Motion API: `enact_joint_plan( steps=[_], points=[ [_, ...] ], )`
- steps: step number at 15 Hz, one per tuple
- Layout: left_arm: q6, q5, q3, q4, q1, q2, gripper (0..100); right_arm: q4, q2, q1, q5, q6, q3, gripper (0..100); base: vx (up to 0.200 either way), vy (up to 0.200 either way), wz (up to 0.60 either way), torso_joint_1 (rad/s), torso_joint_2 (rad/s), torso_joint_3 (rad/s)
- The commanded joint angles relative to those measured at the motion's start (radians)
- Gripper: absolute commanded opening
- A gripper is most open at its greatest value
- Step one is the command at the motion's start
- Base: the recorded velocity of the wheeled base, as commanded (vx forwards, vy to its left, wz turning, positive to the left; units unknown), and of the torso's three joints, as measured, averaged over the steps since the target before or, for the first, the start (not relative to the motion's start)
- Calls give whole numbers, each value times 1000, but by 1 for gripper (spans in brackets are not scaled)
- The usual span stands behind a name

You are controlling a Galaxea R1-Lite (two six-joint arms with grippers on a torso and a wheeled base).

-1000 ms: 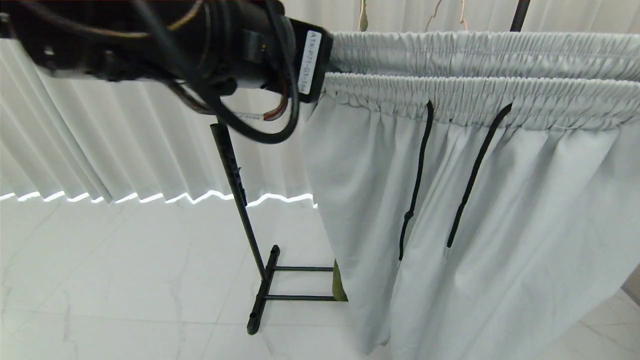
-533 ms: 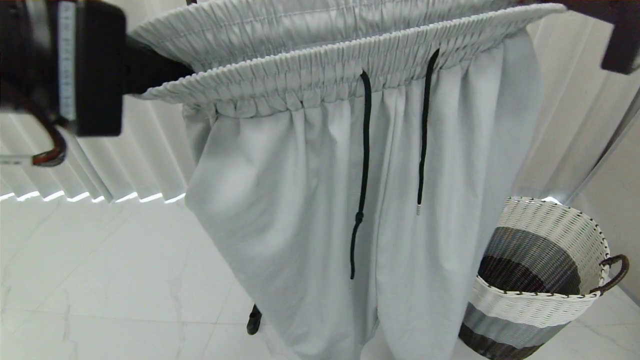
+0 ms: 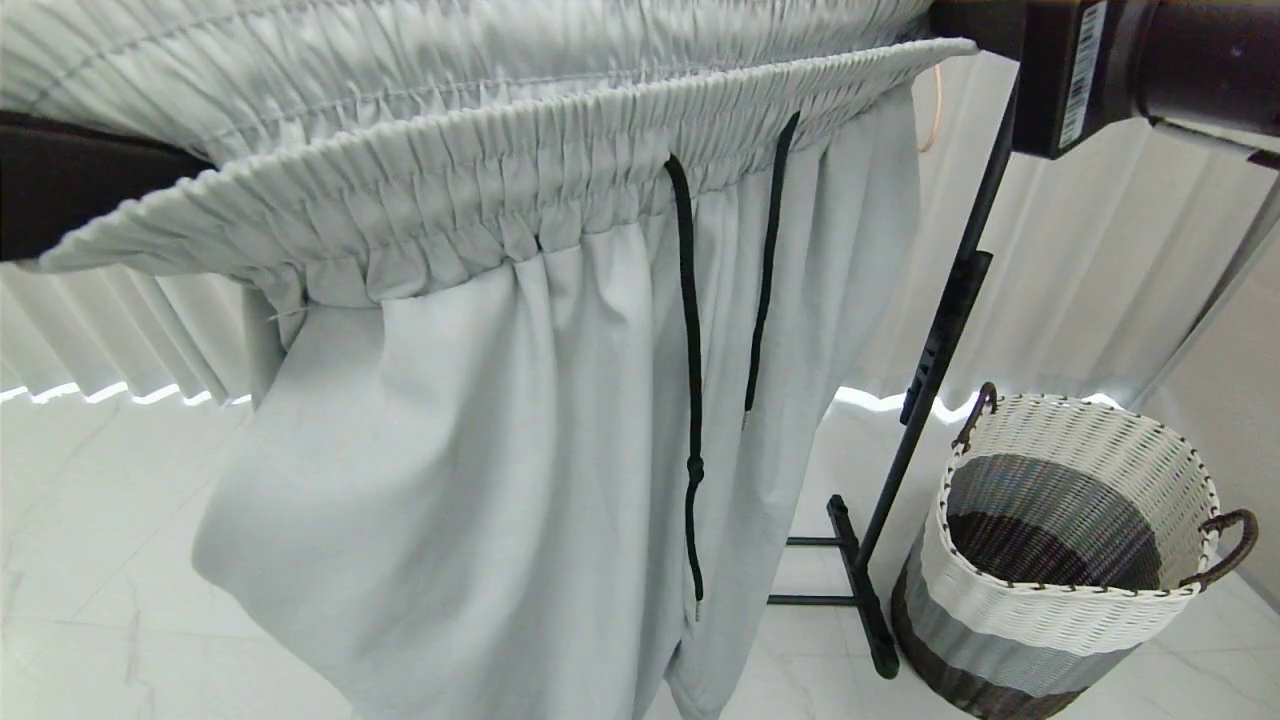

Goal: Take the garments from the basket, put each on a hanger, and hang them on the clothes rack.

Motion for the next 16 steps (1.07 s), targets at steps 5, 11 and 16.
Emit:
enact_joint_plan(
  steps=[5, 11, 16],
  points=[
    [151, -3, -82, -180, 181, 128, 0, 222, -184, -64, -3, -59, -42, 0, 0, 0, 0, 0, 0, 0],
    [201, -3, 25, -375, 181, 205, 0, 359, -364, -61, -3, -70, 136, 0, 0, 0, 0, 0, 0, 0],
    [286, -3, 11, -377, 182, 182, 0, 281, -338, -64, -3, -68, 167, 0, 0, 0, 0, 0, 0, 0]
  ],
)
